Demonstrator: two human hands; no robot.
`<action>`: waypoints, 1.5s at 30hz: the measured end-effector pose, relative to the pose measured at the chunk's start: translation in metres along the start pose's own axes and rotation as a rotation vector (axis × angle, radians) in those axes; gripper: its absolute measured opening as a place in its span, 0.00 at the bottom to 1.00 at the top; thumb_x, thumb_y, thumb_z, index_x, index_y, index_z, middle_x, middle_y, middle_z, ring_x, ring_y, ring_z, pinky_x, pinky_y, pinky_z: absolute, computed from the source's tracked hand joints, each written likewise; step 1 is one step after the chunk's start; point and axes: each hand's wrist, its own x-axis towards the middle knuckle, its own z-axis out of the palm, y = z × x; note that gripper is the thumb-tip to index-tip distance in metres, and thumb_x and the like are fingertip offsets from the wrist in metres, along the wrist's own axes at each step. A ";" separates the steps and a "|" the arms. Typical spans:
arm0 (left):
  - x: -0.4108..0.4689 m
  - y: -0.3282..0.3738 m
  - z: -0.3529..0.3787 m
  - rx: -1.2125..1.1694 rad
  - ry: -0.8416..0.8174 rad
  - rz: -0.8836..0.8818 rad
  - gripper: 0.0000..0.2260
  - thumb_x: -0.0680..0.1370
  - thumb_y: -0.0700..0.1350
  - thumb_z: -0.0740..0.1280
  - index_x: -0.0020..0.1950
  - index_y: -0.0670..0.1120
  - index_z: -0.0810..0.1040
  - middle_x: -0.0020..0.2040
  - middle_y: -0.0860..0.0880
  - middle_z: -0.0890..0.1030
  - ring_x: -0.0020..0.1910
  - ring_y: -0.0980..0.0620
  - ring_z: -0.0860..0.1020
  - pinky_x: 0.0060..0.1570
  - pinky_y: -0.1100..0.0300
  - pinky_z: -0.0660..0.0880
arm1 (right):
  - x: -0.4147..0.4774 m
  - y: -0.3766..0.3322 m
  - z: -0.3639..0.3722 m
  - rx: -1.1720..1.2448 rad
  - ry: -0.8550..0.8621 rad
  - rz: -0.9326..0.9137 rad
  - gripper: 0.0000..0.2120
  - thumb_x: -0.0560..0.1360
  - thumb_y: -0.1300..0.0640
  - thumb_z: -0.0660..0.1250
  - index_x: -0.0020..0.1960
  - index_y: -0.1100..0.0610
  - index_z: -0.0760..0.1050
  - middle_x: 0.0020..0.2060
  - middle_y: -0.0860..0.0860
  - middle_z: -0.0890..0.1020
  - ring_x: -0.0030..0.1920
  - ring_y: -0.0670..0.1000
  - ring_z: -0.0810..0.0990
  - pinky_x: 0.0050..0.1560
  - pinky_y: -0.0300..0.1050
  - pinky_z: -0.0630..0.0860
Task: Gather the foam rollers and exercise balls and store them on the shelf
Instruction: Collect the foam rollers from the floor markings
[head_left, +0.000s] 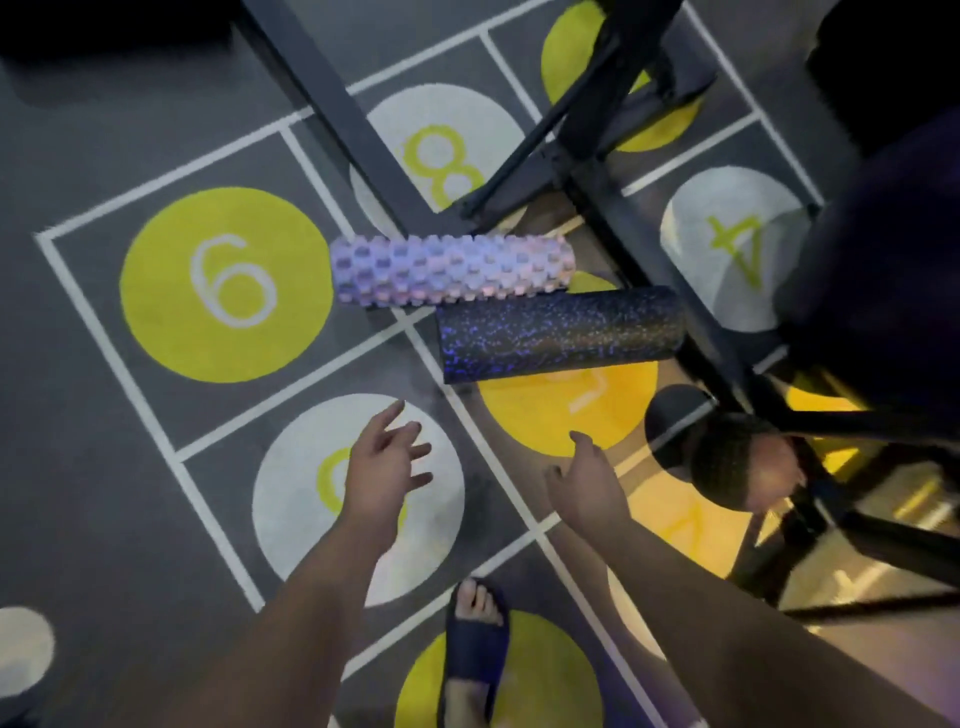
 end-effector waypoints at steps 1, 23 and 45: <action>0.012 0.009 0.011 0.049 -0.007 0.052 0.18 0.83 0.42 0.65 0.72 0.53 0.74 0.61 0.44 0.80 0.55 0.45 0.82 0.51 0.47 0.79 | 0.014 -0.002 -0.007 0.059 0.005 0.032 0.29 0.82 0.53 0.62 0.80 0.57 0.57 0.73 0.59 0.69 0.67 0.62 0.74 0.55 0.52 0.73; 0.355 0.108 0.057 2.059 -0.121 1.127 0.57 0.63 0.58 0.80 0.82 0.56 0.48 0.72 0.36 0.66 0.62 0.33 0.71 0.56 0.39 0.70 | 0.272 -0.098 0.080 1.401 0.364 0.839 0.69 0.47 0.31 0.83 0.75 0.54 0.50 0.58 0.53 0.72 0.54 0.57 0.74 0.65 0.58 0.75; -0.148 -0.010 -0.208 -0.004 0.480 -0.089 0.33 0.67 0.56 0.79 0.69 0.51 0.76 0.62 0.50 0.83 0.58 0.49 0.82 0.65 0.47 0.77 | -0.178 -0.142 -0.057 -0.013 -0.232 -0.083 0.68 0.45 0.25 0.78 0.77 0.45 0.51 0.66 0.51 0.77 0.62 0.60 0.79 0.62 0.58 0.77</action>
